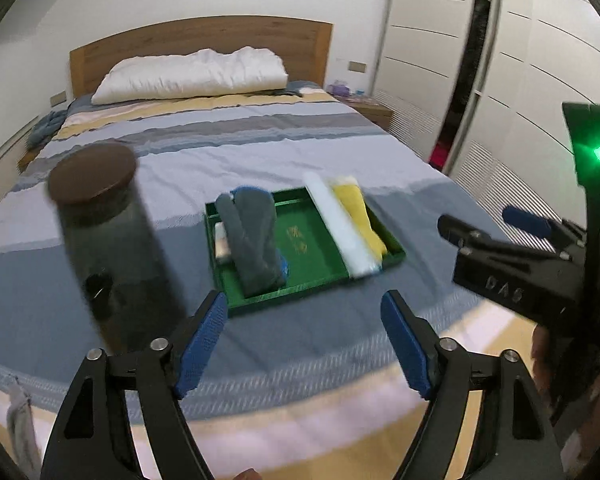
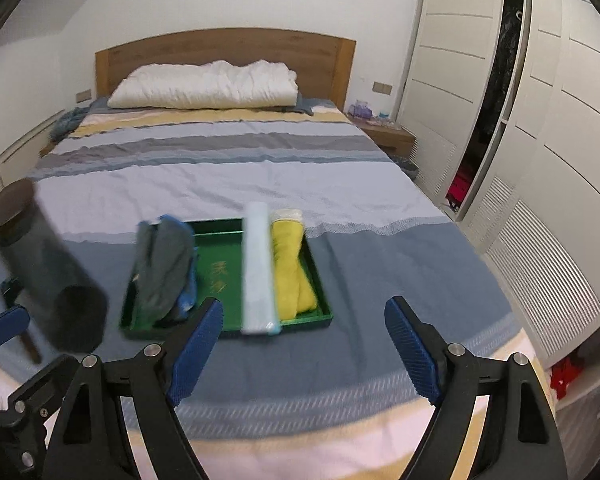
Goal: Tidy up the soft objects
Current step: 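Withdraw both tools from the tray toward the dark grey bottle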
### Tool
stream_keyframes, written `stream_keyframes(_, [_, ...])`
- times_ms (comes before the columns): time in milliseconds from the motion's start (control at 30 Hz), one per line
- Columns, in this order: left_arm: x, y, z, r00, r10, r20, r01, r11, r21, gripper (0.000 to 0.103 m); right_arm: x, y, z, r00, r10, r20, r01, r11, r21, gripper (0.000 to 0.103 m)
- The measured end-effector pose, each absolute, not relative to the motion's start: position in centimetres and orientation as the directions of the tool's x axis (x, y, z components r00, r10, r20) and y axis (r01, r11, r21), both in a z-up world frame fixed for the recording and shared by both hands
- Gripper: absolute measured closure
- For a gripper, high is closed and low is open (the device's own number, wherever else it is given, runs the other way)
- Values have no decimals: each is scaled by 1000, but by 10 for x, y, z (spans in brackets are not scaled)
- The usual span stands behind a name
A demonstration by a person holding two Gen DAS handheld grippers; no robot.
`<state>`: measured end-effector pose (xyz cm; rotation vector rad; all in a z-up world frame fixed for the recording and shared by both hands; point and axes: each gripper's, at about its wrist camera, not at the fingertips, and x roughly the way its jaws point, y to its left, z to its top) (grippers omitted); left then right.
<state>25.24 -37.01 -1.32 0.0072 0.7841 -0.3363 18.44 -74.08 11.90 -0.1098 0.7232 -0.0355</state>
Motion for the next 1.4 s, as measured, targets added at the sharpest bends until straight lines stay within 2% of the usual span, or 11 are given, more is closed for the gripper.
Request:
stream_keyframes(333, [173,-311,3,673,-305,-674,361,931,-60,20,64,-696,126,753,-5,-658,-55,996,-71,14])
stream_keyframes(600, [134,-267,14,693,-308,-651,373,927,-42,15,-8,-643,138,744,50,-667,-136,988,-77,14])
stream_keyframes(900, [107,-206,17,728,-279,-627,327,944,-40,11,-51,-589,149,730,110,-675,-213,974,-72,13])
stream_keyframes(1100, [95,-151,2,741,-229,-631,271,962,-31,8,-73,-555,151,724,142,-675,-249,966,-64,13])
stream_keyframes(1400, [82,-36,-66,692,-81,-717,105,994,-10,7,-88,-496,130,668,225,-710,-328,944,-10,11])
